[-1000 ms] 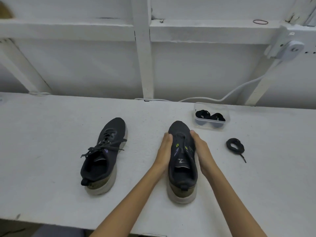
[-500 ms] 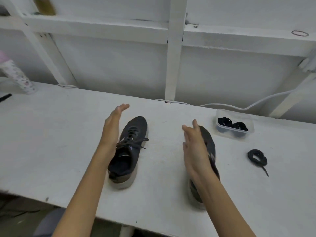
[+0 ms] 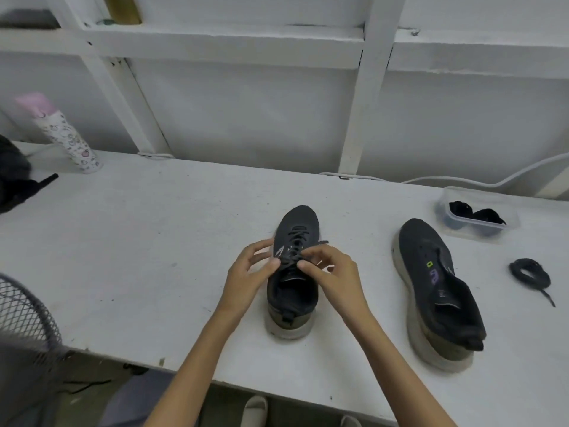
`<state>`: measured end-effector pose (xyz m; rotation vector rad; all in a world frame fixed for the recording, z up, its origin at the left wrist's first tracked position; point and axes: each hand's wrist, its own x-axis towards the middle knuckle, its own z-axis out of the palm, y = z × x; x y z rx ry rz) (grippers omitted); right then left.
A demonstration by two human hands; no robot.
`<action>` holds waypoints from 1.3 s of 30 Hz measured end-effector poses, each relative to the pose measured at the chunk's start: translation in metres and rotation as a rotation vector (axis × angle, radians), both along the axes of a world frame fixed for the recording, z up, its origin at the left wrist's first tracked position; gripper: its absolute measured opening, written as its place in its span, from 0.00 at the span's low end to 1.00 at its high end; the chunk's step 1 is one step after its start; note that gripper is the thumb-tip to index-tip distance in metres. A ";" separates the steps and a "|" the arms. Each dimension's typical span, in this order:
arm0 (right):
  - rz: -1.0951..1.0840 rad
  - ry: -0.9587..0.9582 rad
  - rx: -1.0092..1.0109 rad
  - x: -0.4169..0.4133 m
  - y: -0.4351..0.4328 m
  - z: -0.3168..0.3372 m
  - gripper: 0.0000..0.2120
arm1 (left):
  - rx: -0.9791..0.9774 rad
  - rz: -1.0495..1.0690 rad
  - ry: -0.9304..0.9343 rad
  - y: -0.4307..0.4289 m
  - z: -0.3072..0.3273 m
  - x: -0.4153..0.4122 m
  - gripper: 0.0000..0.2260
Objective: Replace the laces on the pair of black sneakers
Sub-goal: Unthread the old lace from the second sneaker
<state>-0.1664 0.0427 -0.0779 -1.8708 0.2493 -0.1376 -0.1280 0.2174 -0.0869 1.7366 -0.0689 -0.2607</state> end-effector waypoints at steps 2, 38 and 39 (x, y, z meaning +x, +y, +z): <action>0.003 0.005 -0.018 0.002 -0.001 0.001 0.01 | 0.023 0.056 -0.065 0.004 -0.003 -0.001 0.16; 0.144 -0.189 -0.387 0.021 -0.029 -0.007 0.16 | 0.344 -0.089 -0.533 0.013 -0.008 0.022 0.10; 0.205 -0.185 -0.387 0.022 -0.024 -0.008 0.16 | 0.352 -0.174 -0.487 0.005 -0.009 0.020 0.10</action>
